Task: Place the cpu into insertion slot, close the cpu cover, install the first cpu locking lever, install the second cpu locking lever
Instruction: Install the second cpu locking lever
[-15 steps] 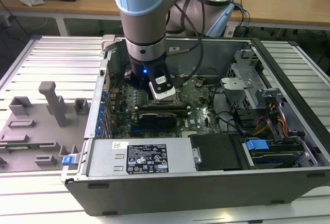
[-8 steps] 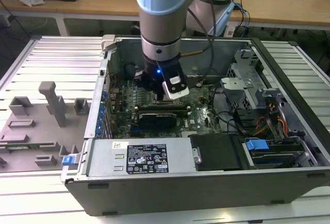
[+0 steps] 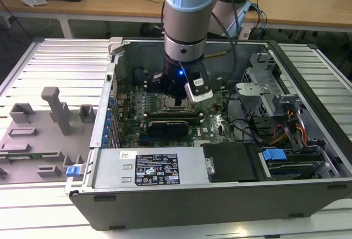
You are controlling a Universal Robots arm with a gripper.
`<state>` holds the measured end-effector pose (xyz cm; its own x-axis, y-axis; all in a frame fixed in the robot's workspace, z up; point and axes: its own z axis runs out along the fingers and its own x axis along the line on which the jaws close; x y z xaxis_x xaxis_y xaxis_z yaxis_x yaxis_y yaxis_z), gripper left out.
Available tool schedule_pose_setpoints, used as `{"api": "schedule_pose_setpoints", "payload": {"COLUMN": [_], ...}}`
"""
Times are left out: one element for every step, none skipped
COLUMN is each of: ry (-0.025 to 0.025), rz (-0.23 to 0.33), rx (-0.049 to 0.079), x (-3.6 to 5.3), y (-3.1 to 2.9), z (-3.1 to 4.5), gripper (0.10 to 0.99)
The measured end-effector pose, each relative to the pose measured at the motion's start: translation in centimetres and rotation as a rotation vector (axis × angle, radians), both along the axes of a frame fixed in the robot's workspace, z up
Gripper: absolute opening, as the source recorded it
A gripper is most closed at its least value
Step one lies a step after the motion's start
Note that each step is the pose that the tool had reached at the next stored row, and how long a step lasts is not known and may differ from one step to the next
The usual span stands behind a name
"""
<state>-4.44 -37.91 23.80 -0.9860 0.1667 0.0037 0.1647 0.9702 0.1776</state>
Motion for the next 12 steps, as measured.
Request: {"api": "schedule_pose_setpoints", "payload": {"ry": [0.0001,-0.0001,-0.0009,-0.0014,-0.0017,-0.0016,-0.0018,-0.0018,-0.0018,-0.0018,-0.0018,-0.0018], "rz": [0.001,0.002,0.004,0.005,0.006,0.008,0.009,0.009,0.010,0.010,0.011,0.011], "rx": [0.000,0.000,0.000,0.000,0.000,-0.001,-0.003,-0.003,-0.003,-0.003,-0.003,-0.003], "x": [0.00,0.00,0.00,0.00,0.00,0.00,0.00,0.00,0.00,0.00,0.00,0.00], "y": [0.58,1.05,1.39,1.53,1.61,1.67,1.70,1.70,1.70,1.70,1.70,1.70], "z": [0.01,0.00,0.01,0.01,0.03,0.09,0.08,0.09,0.09,0.09,0.09,0.09], "gripper": [0.106,0.106,0.106,0.106,0.106,0.106,0.106,0.106,0.106,0.106,0.106,0.106]}}
